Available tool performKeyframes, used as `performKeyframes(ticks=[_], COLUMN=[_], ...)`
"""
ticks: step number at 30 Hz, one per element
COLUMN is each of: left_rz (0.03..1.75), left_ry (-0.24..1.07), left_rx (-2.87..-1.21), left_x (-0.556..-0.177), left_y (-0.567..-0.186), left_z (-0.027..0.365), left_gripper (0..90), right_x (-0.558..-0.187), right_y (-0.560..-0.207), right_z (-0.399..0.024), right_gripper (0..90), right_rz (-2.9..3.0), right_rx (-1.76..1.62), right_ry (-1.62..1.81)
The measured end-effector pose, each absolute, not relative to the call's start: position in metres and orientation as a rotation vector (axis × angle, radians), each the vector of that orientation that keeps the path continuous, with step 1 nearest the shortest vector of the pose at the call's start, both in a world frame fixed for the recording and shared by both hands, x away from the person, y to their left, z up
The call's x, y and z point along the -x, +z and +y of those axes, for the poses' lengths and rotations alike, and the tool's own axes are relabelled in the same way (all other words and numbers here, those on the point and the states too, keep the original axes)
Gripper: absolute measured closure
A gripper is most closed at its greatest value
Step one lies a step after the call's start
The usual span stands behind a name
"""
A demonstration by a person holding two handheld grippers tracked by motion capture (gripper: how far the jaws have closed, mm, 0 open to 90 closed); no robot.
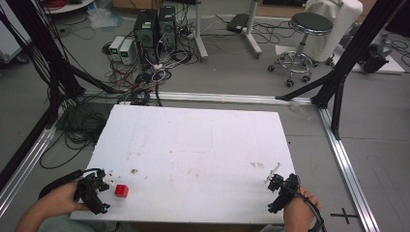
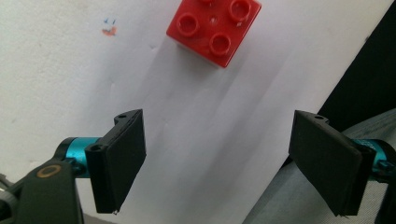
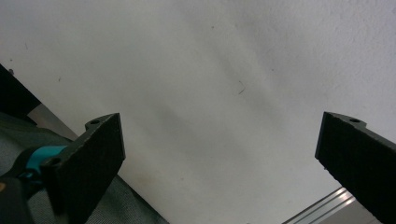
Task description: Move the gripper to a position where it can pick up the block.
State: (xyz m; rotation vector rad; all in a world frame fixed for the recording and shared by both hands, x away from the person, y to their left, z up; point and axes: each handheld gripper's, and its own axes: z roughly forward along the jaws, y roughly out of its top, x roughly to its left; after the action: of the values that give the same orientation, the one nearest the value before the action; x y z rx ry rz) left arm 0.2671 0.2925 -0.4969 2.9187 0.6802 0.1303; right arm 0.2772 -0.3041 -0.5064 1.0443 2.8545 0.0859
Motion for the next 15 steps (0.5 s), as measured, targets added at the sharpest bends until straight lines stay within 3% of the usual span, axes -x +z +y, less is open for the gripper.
performKeyframes(ticks=[15], left_rz=[0.505], left_ry=[0.101], left_rx=[-2.982], left_x=[-0.2714], left_y=[-0.4923], left_z=[0.2932], left_gripper=[18.6], right_x=[-0.2772], right_y=[-0.5066], right_z=[-0.3014], right_gripper=[0.6], right_rz=[2.865], right_rx=[-1.027], right_ry=[0.088])
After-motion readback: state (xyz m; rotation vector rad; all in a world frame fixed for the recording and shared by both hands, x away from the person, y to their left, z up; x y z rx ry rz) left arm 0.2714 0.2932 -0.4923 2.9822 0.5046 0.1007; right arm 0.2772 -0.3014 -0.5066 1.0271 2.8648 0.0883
